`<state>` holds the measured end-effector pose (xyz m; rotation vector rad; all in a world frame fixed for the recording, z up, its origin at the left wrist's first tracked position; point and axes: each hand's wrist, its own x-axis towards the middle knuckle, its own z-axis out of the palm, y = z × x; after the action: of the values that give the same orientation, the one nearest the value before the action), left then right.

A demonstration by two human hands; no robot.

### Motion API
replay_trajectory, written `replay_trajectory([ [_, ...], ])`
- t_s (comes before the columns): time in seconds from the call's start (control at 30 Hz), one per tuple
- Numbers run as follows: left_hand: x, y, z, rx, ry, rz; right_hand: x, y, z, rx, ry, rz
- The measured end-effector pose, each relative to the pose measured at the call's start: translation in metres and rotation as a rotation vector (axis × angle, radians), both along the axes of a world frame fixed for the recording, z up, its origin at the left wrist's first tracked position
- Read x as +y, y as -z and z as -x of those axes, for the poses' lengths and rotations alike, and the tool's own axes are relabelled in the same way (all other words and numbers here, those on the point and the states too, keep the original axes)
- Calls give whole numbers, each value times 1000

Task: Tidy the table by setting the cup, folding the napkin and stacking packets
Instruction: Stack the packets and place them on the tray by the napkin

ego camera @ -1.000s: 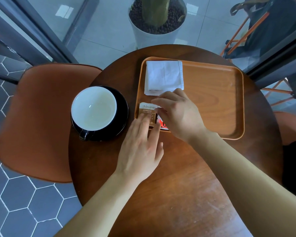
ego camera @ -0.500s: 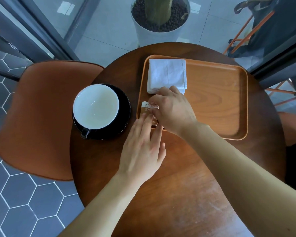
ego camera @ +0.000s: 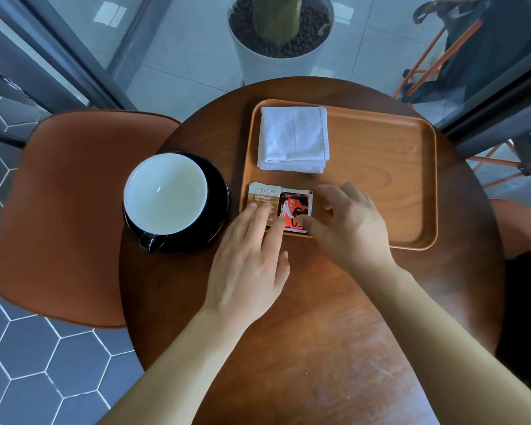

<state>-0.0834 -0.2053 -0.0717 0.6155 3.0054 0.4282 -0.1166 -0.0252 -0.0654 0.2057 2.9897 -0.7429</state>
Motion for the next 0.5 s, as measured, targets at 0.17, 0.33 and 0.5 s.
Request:
replay_trajectory([
  [0.17,-2,0,3,11,7,20,-4,6,5,0,-4,-18],
  [0.33,-2,1,3,10,10,36,-4,5,5,-16,2,0],
  [0.5,-1,1,3,13,2,37,-5,4,6,-18,22,6],
])
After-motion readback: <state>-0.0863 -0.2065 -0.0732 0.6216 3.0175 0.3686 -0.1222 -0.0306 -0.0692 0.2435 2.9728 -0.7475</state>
